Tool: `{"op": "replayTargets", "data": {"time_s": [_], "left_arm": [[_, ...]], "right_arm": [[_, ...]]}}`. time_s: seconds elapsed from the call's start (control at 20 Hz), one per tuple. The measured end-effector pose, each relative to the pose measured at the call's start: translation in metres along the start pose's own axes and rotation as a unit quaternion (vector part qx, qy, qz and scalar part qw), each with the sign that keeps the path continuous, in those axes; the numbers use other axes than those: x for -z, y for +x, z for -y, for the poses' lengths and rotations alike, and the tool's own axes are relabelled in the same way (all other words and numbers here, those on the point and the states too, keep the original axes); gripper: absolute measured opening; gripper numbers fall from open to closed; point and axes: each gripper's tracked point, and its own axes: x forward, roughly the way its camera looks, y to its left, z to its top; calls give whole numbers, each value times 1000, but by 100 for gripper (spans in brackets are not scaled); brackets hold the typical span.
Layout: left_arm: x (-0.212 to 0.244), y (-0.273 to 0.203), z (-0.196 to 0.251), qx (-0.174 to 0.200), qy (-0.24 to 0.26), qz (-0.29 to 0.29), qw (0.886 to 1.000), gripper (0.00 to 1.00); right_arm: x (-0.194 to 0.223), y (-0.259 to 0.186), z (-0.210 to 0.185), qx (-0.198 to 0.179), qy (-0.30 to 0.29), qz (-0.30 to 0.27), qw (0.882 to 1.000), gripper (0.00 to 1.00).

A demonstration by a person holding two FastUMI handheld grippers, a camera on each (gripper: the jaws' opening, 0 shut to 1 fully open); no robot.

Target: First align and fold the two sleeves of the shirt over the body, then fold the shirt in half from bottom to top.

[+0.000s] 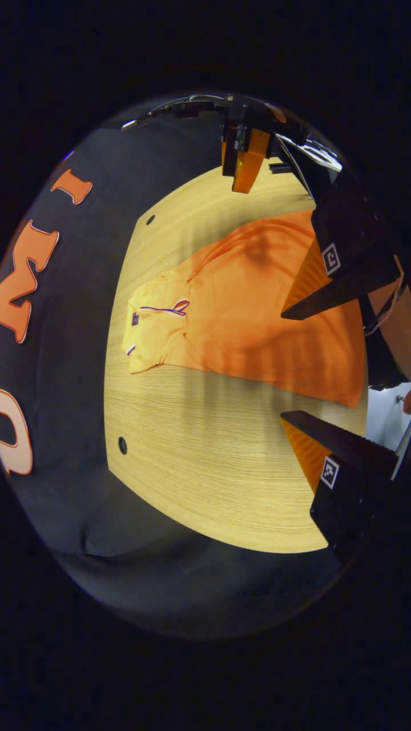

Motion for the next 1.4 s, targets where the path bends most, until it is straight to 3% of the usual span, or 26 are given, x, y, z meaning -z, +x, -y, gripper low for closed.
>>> {"op": "replayTargets", "data": {"time_s": [0.55,0.95,1.4], "left_arm": [[101,29,-14,-27,13,-110,993,99],[137,55,-17,-50,33,-161,985,99],[144,60,-16,-58,33,-185,981,97]], "right_arm": [[128,18,-5,10,-5,-157,988,99],[161,40,0,30,-19,-197,980,99],[170,41,-11,16,-10,-225,974,98]]}}
